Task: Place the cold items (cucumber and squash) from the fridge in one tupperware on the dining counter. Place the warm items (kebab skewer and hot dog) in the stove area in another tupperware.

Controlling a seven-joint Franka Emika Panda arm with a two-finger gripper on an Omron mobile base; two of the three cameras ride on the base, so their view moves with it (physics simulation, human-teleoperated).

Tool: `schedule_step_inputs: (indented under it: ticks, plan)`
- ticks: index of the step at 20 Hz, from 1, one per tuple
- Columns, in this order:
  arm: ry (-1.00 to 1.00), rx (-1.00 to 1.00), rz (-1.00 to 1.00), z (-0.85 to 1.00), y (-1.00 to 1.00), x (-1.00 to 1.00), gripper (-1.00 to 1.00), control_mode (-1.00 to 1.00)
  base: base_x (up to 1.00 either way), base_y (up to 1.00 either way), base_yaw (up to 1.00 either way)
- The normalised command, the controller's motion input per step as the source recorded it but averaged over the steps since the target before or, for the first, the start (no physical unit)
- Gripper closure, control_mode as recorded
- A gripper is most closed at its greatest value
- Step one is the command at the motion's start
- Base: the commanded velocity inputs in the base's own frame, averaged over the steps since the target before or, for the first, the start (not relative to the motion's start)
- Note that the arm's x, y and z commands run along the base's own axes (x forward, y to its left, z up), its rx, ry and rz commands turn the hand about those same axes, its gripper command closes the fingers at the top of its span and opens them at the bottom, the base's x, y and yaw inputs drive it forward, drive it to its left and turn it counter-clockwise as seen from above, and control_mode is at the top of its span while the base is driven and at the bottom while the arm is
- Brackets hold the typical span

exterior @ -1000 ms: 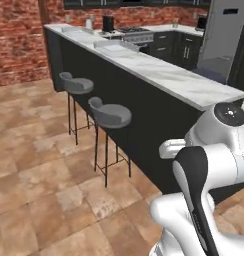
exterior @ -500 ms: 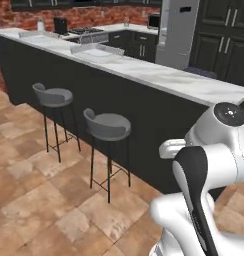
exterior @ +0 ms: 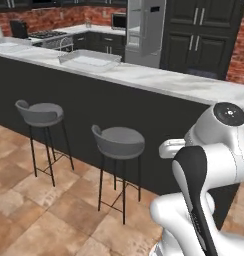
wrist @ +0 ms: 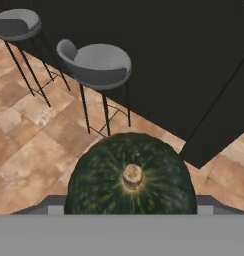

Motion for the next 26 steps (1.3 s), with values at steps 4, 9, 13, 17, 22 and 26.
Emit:
schedule_step_inputs:
  ticks: [4,9,13,17,22,26]
  plan:
    - [0.00,0.00,0.00,0.00,0.00,0.00,1.00,1.00,0.19,1.00,-0.39]
    - [0.00,0.00,0.00,0.00,0.00,0.00,1.00,1.00,0.09,1.00,-0.37]
    - [0.00,0.00,0.00,0.00,0.00,0.00,1.00,1.00,0.13,1.00,-0.29]
    - [0.00,0.00,0.00,0.00,0.00,0.00,1.00,1.00,0.21,1.00,-0.29]
    - [0.00,0.00,0.00,0.00,0.00,0.00,1.00,1.00,0.27,1.00,-0.30]
    - [0.00,0.00,0.00,0.00,0.00,0.00,1.00,1.00,0.36,1.00,-0.28]
